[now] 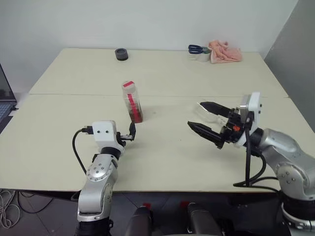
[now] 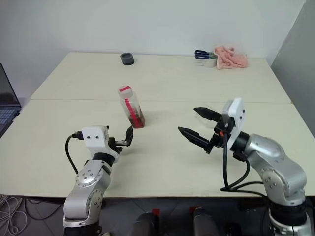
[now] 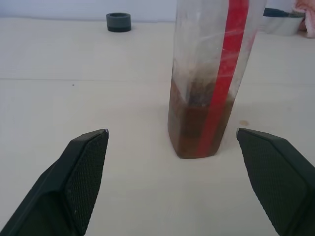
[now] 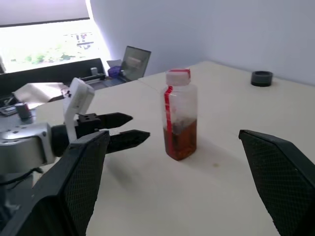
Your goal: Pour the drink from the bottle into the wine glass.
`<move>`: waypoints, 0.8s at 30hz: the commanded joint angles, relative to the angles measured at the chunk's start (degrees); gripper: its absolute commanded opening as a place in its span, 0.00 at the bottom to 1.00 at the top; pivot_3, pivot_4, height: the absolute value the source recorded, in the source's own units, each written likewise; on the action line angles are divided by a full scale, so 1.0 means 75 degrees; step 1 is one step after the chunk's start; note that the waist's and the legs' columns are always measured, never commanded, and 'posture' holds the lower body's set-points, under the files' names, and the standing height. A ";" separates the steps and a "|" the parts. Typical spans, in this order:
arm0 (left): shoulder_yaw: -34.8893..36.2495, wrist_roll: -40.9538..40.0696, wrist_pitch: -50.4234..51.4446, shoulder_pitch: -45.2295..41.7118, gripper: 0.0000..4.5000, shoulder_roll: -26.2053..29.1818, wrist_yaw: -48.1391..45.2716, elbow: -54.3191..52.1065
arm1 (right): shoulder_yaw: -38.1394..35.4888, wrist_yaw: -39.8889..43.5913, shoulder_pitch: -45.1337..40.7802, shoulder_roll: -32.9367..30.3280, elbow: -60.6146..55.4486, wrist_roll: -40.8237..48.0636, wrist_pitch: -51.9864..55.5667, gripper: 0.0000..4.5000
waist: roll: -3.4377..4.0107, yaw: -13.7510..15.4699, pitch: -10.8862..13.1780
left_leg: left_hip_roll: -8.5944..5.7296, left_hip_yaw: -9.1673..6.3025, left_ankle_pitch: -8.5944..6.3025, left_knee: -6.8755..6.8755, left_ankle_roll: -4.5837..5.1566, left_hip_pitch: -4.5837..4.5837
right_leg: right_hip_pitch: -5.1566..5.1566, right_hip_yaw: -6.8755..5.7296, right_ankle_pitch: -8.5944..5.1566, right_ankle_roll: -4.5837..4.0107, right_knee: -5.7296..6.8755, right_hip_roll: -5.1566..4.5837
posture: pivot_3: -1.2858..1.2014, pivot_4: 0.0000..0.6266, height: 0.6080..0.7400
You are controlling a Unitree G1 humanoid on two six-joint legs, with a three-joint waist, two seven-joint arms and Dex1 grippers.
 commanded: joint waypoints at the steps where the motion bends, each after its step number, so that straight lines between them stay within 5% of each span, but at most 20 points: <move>1: -0.0100 0.0078 -0.0269 -0.0283 1.00 -0.0015 -0.0068 0.0012 | 0.0135 0.0026 -0.0335 0.0071 0.0096 0.0152 -0.0041 1.00 | 0.0000 0.0001 0.0000 | 0.0000 0.0000 0.0000 0.0000 0.0000 -0.0001 | 0.0000 0.0000 0.0000 0.0000 0.0000 0.0000 | 0.52 0.24 1.00; 24: 0.0027 0.0338 -0.1589 -0.2659 1.00 0.0164 -0.0254 0.2711 | 0.0227 -0.0529 -0.0277 0.0169 -0.0133 0.0163 -0.0072 1.00 | 0.0000 0.0009 0.0000 | -0.0005 0.0000 0.0001 0.0002 -0.0001 -0.0003 | -0.0002 0.0000 0.0002 0.0003 0.0000 -0.0005 | 0.52 0.24 1.00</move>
